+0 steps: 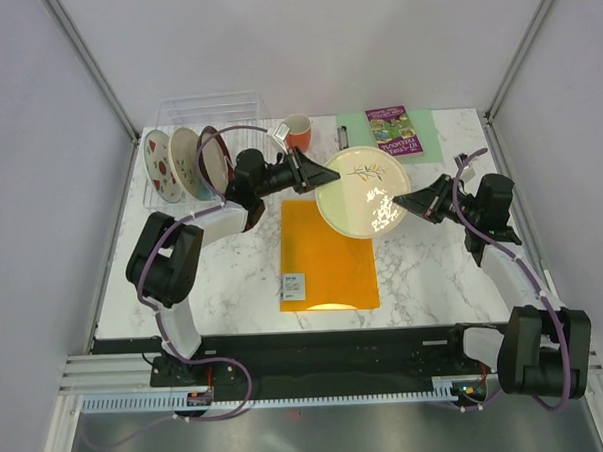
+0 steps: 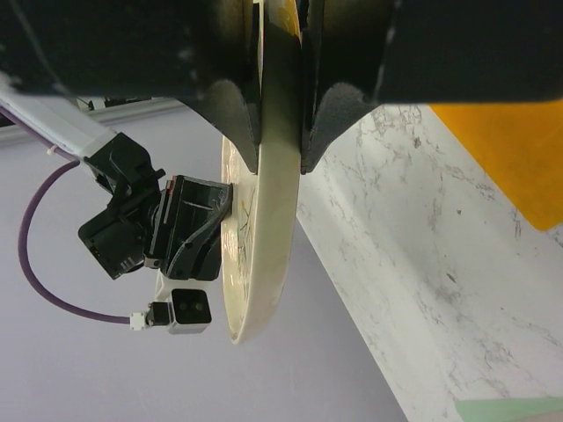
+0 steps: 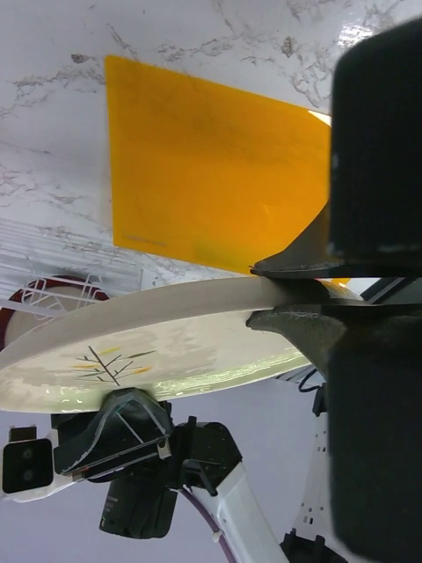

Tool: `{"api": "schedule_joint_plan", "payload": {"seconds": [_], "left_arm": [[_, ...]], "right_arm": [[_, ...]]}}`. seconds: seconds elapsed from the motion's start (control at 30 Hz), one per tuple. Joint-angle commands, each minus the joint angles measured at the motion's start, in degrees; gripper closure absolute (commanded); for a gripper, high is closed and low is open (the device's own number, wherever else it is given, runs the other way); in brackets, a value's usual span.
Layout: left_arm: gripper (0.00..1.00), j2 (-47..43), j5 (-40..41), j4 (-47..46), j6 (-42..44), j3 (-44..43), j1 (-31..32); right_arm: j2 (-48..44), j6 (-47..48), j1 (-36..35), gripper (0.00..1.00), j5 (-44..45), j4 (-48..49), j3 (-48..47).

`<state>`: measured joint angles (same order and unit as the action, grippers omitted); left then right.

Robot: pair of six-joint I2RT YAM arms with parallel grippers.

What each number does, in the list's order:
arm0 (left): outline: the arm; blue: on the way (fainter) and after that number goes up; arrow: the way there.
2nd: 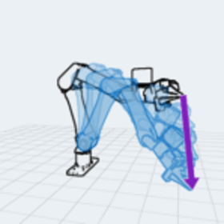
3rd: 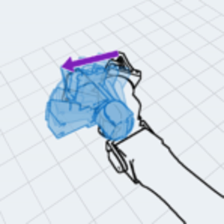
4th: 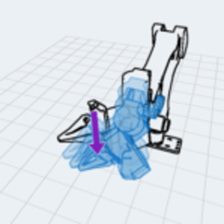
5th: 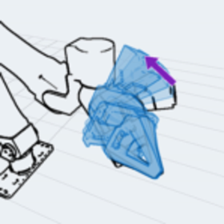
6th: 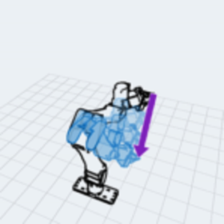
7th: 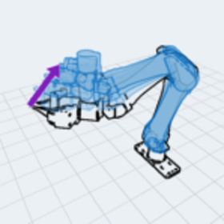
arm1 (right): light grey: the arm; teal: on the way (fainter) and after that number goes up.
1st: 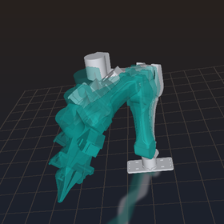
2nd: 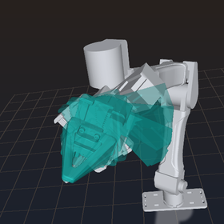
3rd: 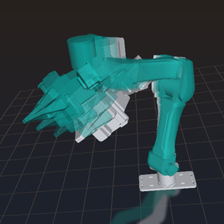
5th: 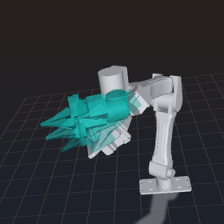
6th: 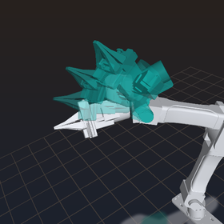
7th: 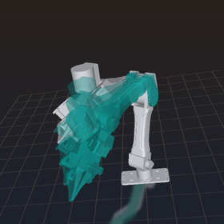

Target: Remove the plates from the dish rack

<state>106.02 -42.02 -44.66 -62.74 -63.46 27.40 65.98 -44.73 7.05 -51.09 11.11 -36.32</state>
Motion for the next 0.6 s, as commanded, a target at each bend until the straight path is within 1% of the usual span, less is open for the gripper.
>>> {"api": "schedule_joint_plan", "payload": {"seconds": [0.0, 0.07, 0.1, 0.13, 0.17, 0.23, 0.27, 0.3, 0.33, 0.37, 0.4, 0.43, 0.47, 0.5, 0.53, 0.57], "left_arm": [[0.98, -2.13, -2.28, -6.05, -3.01, -2.46, 2.05], [0.97, -2.04, -3.59, -5.35, -2.56, -2.54, 2.05], [0.91, -1.96, -4.12, -5.08, -2.13, -2.89, 2.05], [0.83, -1.78, -5.08, -3.78, -1.77, -2.98, 2.05], [0.75, -1.87, -5.35, -2.81, -1.16, -3.07, 1.96], [0.66, -2.39, -4.83, 0.43, 2.43, -2.9, 1.96], [0.48, -3.61, -4.13, 5.59, 6.71, -2.9, 1.96], [0.4, -4.32, -2.99, 9.64, 9.19, -2.98, 1.96], [0.37, -5.11, -0.28, 12.9, 11.65, -2.98, 1.96], [0.28, -7.03, 1.48, 20.59, 17.42, -3.07, 1.96], [0.09, -7.92, 3.68, 24.67, 20.61, -3.85, 2.04], [0.03, -8.98, 8.31, 28.02, 23.34, -4.21, 2.05], [0.0, -9.94, 10.88, 31.62, 25.89, -4.48, 2.13], [0.0, -12.21, 13.69, 36.96, 30.18, -4.48, 2.05], [0.0, -13.54, 18.94, 38.93, 31.96, -4.22, 2.05], [0.0, -14.77, 21.34, 41.82, 34.5, -3.43, 2.05]], "right_arm": [[0.65, -4.57, -0.98, 1.0, -2.96, 13.93, 1.25], [-0.14, -4.75, -0.46, 1.0, -1.66, 13.77, 1.34], [-0.58, -4.14, -0.2, 1.0, -0.95, 12.71, 1.07], [-1.28, -3.01, 0.15, 1.0, -0.24, 10.96, 0.11], [-1.72, -2.04, 0.68, 1.0, 1.15, 7.29, -0.59], [-2.95, 0.43, 2.52, 1.0, 2.31, 3.93, -2.17], [-3.39, 0.78, 4.27, 1.0, 2.66, 2.09, -2.53], [-3.83, 1.74, 5.33, 1.0, 3.18, 0.85, -3.05], [-4.45, 2.19, 6.39, 1.0, 3.28, -1.25, -4.02], [-4.63, 2.63, 8.57, 1.0, 3.28, -2.31, -4.46], [-4.8, 3.41, 9.73, 1.0, 3.63, -3.28, -4.9], [-4.89, 3.77, 10.7, 1.0, 4.15, -4.25, -5.34], [-4.89, 4.21, 12.1, 1.0, 5.11, -6.17, -5.61], [-4.72, 4.56, 12.63, 1.0, 5.82, -6.89, -5.7], [-4.19, 5.35, 13.16, 1.0, 7.22, -7.85, -5.61], [-3.75, 6.14, 14.04, 1.0, 8.1, -9.17, -5.87]]}}
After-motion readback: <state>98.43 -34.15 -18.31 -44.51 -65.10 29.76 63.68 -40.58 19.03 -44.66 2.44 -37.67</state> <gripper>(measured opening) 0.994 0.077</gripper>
